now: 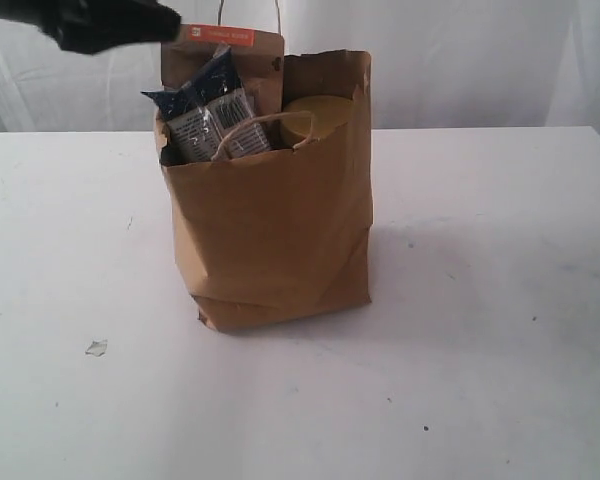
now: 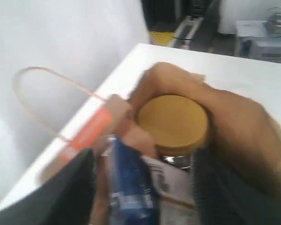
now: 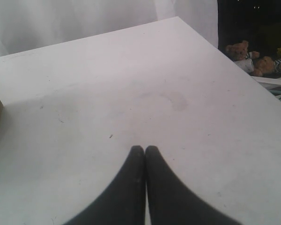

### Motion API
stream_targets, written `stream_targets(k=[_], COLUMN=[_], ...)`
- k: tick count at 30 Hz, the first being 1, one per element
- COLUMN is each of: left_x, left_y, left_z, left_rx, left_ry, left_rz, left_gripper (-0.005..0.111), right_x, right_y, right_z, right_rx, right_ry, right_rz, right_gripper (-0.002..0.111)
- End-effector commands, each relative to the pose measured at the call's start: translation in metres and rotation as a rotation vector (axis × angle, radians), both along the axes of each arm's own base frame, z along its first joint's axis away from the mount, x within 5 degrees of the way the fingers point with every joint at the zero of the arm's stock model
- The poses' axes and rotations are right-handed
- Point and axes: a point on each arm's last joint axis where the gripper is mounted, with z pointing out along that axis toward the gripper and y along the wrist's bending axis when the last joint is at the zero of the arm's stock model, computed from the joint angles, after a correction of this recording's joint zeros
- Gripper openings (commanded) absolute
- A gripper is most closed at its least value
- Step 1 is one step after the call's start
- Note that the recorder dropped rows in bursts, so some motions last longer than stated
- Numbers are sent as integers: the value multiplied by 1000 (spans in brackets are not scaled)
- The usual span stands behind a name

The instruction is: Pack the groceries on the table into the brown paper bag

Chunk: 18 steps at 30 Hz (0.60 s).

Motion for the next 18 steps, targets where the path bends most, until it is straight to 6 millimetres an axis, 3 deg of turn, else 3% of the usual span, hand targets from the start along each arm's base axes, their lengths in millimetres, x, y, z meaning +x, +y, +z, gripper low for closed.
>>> stream_targets(k=[1,4,8,12,15,18], left_x=[-20,-27,-28,-23,-27,-38], left_y=[39,65,91,120,133,136], left_z=[42,48,41,11,-13,-29], left_rx=[-65,-101,-100,-72,-187,-303], left_ry=[-64,30,189,330,444,453], left_rz=[232,379,573,855,1019,1105], left_gripper=[28,1,0,0,0,0], right_x=[0,0,0,0,0,0], right_y=[0,0,0,0,0,0], right_z=[1,1,1,1,1,1], right_rx=[-11,-11,-11,-11,-11,-11], right_ry=[-13,-13,-13,-13,-13,-13], right_rz=[0,0,0,0,0,0], right_gripper=[0,0,0,0,0,0])
